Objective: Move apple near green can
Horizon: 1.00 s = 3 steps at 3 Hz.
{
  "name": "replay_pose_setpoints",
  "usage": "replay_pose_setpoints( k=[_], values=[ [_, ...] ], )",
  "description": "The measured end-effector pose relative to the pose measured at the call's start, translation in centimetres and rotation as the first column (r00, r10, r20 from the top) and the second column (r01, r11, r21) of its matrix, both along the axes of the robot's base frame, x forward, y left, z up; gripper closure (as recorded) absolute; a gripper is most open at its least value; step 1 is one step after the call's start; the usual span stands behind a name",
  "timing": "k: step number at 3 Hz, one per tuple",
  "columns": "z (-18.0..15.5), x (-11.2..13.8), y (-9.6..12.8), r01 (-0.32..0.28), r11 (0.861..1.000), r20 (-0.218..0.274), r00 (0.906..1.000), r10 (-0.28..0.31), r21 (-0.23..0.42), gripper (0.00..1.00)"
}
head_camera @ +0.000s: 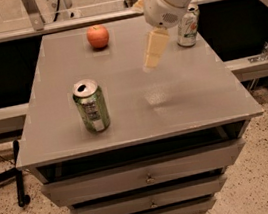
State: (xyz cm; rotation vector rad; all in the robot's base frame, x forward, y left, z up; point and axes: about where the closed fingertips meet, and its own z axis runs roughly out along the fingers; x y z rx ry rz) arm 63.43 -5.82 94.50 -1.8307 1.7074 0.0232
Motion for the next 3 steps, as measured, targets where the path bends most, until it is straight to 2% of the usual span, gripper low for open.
replay_pose_setpoints(
  k=[1,2,3],
  values=[
    [0.0,0.0,-0.1,0.0,1.0,0.0,1.0,0.0,-0.001,0.0],
    [-0.1,2.3,0.5,0.038,0.996,0.028,0.9988,-0.04,0.081,0.0],
    [-0.3,7.8,1.6,0.123,0.965,0.046,0.9894,-0.137,0.233,0.0]
  ],
)
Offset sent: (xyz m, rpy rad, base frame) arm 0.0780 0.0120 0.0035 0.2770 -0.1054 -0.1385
